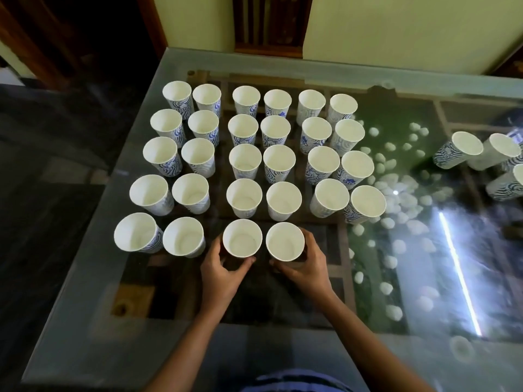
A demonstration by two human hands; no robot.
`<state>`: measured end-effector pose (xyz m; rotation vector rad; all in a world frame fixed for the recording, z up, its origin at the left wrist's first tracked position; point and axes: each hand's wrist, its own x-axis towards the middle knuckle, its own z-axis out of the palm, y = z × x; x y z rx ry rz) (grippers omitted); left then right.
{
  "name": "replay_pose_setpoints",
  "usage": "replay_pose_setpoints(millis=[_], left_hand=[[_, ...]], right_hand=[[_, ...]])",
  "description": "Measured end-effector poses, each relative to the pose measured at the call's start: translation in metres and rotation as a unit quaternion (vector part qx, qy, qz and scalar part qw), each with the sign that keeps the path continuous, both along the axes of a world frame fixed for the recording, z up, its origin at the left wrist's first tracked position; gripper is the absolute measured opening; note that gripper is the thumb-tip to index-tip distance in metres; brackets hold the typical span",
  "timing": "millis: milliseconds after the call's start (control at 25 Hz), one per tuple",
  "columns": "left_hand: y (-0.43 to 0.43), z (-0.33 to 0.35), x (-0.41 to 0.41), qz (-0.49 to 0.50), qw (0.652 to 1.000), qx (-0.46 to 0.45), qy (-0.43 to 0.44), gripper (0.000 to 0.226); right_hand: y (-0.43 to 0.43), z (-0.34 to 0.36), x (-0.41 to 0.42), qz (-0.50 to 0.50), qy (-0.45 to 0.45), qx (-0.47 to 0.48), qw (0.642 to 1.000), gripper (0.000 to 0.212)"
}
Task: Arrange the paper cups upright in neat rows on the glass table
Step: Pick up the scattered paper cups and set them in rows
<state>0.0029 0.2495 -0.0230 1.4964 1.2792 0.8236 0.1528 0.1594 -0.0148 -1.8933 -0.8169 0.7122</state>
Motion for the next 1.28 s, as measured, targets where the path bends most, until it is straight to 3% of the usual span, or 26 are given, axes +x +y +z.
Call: replay_pose_setpoints(millis=[160,320,560,1040,1280], left_hand=[[-0.013,0.0,-0.006,0.031,0.998,-0.049,-0.022,0.076],[-0.037,0.001,-0.015,0.047,0.998,-0.04,-0.017,0.062],[-0.085,0.008,0.013,-0.036,0.999,-0.029,-0.003,0.045],[-0.161,0.035,0.328,-0.192,0.978,-0.061,-0.054,0.041],[-0.172,0.034,0.451,-0.197,0.979,-0.05,-0.03,0.046]], right_hand=[[-0.011,0.004,0.003,0.018,0.002,0.016,1.0,0.079],[-0.032,0.008,0.015,0.018,0.024,0.014,0.999,0.081],[-0.068,0.012,0.054,-0.019,0.014,0.026,0.999,0.072],[-0.189,0.024,0.278,-0.164,0.004,0.042,0.986,0.06],[-0.208,0.011,0.379,-0.284,0.029,0.045,0.957,0.074]])
